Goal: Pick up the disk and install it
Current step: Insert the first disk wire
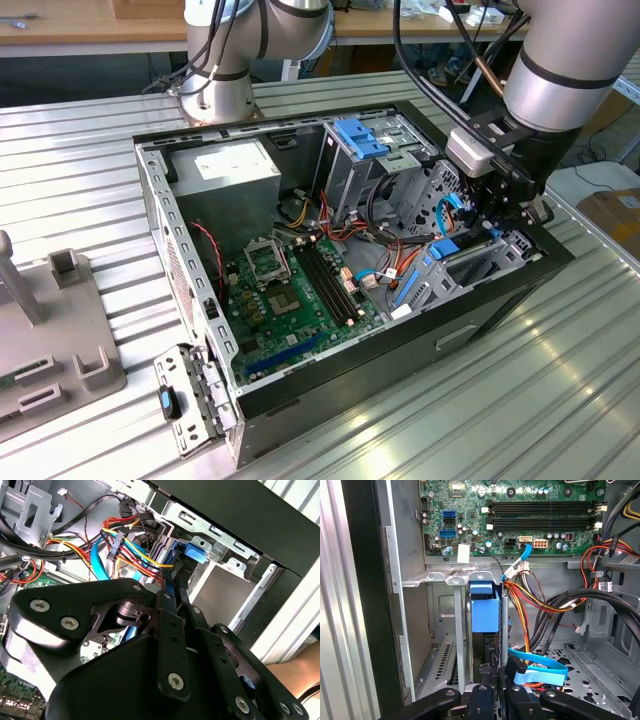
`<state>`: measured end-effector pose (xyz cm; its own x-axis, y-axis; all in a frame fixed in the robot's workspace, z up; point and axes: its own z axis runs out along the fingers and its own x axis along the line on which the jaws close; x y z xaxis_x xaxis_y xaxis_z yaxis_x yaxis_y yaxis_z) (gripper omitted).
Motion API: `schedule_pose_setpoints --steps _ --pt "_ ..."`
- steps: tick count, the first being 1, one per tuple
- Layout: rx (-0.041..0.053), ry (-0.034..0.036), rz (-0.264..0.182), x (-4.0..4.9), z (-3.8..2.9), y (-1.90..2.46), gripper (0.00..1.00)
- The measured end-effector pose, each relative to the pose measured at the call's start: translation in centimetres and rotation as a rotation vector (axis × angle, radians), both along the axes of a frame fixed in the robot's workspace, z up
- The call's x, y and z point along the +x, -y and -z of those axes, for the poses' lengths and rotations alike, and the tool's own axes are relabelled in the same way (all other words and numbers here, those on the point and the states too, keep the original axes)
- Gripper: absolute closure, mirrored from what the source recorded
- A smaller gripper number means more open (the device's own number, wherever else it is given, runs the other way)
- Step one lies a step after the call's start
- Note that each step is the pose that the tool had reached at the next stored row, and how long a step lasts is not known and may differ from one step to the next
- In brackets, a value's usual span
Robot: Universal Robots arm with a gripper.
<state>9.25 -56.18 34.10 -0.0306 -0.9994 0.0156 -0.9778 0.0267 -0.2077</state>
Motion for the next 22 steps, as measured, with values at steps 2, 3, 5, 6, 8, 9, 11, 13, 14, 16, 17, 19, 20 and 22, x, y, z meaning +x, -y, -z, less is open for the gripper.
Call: schedule_pose_setpoints --steps 2,3,5,6,8,9,11,13,14,16,17,19,20,22 --pt "-0.0001 0.0000 0.000 0.00 0.01 0.00 0.84" --pt "0.0005 0.0000 0.000 0.00 0.09 0.00 0.84" --pt "0.0001 0.0000 0.000 0.00 0.21 0.01 0.84" --pt "0.0000 0.0000 0.000 0.00 0.28 0.02 0.84" --pt "-0.0003 0.0000 0.000 0.00 0.32 0.02 0.84" --pt "-0.0003 0.0000 0.000 0.00 0.33 0.03 0.84" --pt "-0.0001 0.0000 0.000 0.00 0.37 0.02 0.84" --pt "-0.0003 0.0000 0.000 0.00 0.43 0.04 0.84" --pt "-0.0003 0.0000 0.000 0.00 0.43 0.04 0.84" --pt "-0.0001 0.0000 0.000 0.00 0.45 0.04 0.84" --pt "0.0000 0.0000 0.000 0.00 0.45 0.04 0.84" --pt "-0.0001 0.0000 0.000 0.00 0.45 0.04 0.84" --pt "-0.0001 0.0000 0.000 0.00 0.45 0.04 0.84" --pt "0.0000 0.0000 0.000 0.00 0.46 0.04 0.84"
